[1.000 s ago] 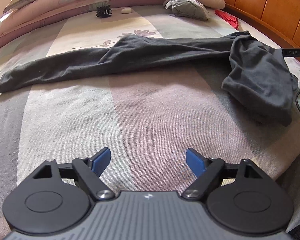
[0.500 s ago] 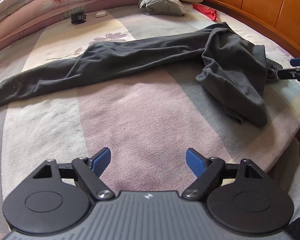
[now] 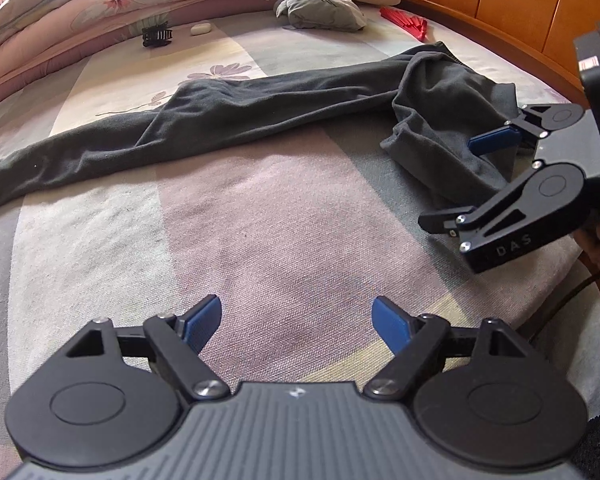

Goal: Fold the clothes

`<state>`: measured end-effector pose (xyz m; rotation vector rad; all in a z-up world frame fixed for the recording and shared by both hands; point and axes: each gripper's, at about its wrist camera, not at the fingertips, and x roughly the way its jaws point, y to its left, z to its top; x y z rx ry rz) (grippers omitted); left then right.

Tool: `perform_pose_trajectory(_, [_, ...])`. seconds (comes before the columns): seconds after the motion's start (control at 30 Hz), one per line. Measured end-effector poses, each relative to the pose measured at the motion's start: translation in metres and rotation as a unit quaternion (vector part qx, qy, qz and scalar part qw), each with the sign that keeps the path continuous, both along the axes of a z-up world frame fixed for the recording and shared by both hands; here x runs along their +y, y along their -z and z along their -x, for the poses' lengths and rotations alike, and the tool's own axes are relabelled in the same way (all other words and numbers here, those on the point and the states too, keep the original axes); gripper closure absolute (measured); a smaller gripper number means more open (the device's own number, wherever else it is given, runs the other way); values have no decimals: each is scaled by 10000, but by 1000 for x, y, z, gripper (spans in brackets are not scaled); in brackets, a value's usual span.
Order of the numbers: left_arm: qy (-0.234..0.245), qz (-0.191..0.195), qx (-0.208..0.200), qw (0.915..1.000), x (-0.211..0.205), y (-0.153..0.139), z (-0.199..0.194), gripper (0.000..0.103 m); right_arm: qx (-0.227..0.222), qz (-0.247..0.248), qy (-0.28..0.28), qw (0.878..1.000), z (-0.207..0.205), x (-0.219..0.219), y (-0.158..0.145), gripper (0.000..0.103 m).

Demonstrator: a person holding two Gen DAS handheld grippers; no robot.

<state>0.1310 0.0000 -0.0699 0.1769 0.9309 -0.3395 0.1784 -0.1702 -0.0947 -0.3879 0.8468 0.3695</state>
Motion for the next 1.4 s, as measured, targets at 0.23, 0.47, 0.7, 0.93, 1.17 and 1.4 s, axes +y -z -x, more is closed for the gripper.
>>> perform_pose_trajectory(0.23, [110,22,65,9999,-6,6,-7,20,-399,-98,700,9967,-12,-46,-21,0])
perform_pose_trajectory(0.47, [313,-1,151,9994,-19,13,-11,20,-577,-275,2054,9766,-34,-120,-29,0])
perform_pose_trajectory(0.7, [539,120,161,9983,-35,14,-21,20,-368,-1098,2098,9709,0,-148,-27,0])
perform_pose_trajectory(0.93, [1045,307,69,9940,-71,21,-33,20,-93,-1594,2118,9642,25,-146,-15,0])
perform_pose_trajectory(1.17, [1130,353,104,9929,-76,23,-31,20,-16,-1676,1214,9783,25,-113,-25,0])
perform_pose_trajectory(1.4, [1075,427,95,9932,-66,17,-34,20,-25,-775,1096,9910,-8,-75,-6,0])
